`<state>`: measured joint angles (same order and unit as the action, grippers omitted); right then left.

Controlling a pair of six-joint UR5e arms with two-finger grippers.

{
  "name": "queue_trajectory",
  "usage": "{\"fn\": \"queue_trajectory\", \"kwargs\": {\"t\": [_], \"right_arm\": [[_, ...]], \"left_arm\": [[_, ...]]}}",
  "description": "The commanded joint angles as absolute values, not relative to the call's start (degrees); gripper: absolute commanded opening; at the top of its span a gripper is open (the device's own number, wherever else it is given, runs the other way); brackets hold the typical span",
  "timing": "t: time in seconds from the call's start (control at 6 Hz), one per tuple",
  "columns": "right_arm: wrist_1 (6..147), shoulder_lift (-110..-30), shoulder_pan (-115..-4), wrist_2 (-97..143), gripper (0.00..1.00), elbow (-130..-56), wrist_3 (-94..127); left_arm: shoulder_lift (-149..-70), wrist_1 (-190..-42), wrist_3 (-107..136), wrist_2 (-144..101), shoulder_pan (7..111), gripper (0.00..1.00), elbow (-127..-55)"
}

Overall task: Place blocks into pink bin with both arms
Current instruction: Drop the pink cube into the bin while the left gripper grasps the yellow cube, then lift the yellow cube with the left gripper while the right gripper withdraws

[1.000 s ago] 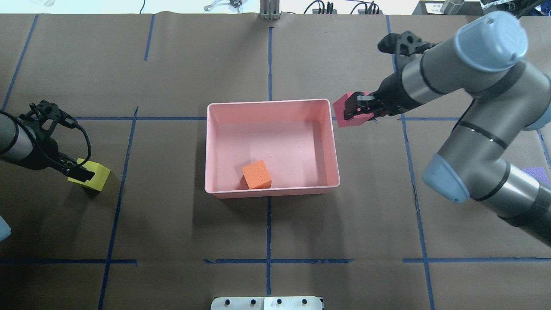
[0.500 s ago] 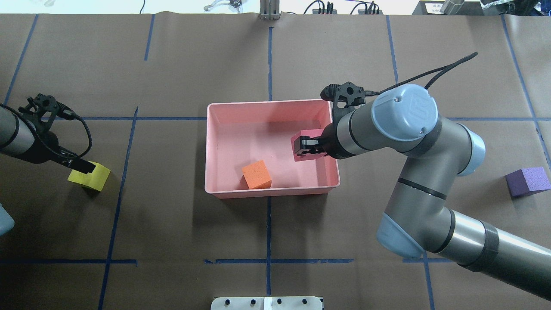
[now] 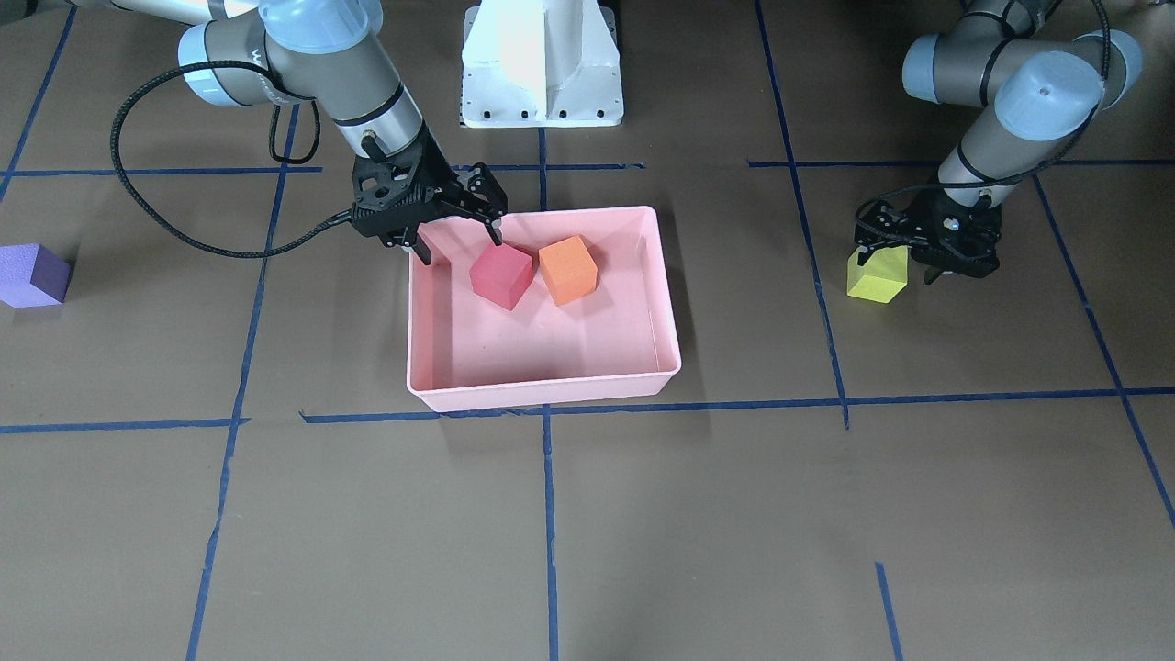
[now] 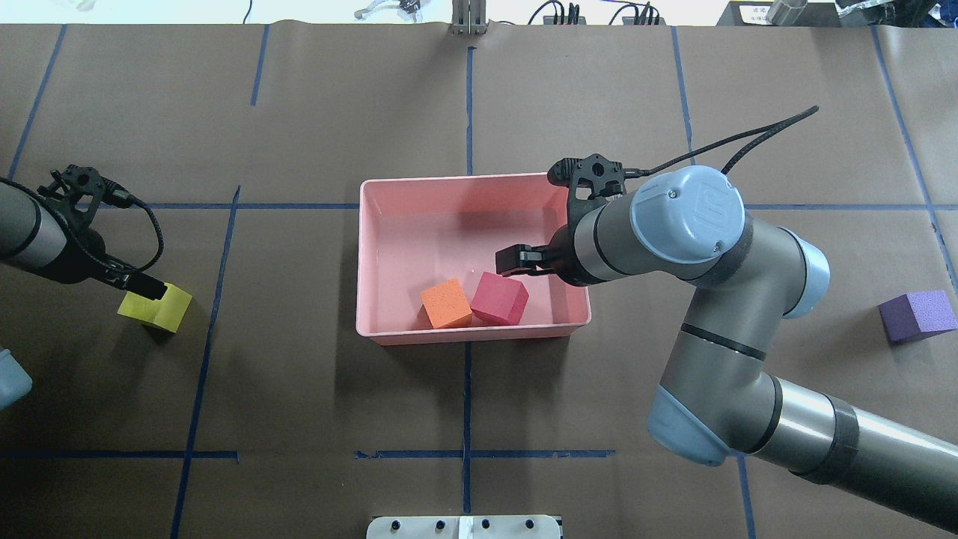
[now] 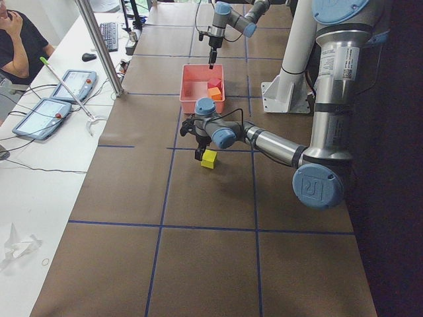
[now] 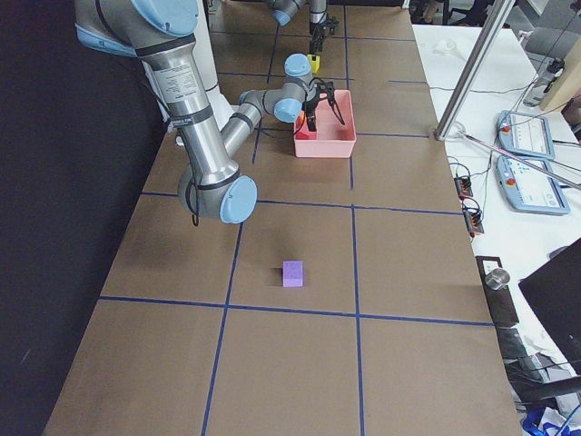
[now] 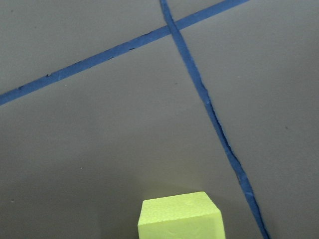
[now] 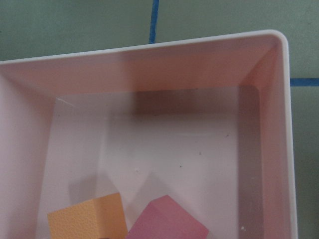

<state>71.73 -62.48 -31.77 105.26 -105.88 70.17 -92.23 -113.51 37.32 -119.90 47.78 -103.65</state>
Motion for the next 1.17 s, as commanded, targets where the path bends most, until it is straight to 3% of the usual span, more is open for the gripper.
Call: {"fn": "queue_trajectory", "kwargs": {"t": [0.0,0.67,0.83,1.0], "right_arm": [[71.63,-62.49,-32.96,105.47,1.0,-105.91,69.87],[75.41,-65.03,-50.93,121.77,1.0,-106.52,70.4],[75.41,-67.56,-55.07,125.04,1.0,-107.74,70.49],[75.41,-74.46,-57.46,125.24,1.0,-111.84,70.4]], "left_arm": [[-92.81,-113.82,38.5,-119.8,47.55,1.0,-101.52],[-92.99,-113.99,42.26,-119.88,45.8,1.0,-100.81],[-92.99,-113.99,43.06,-119.97,45.1,0.92,-100.55],[-93.08,-113.99,47.07,-120.06,45.0,0.39,-101.07]]}}
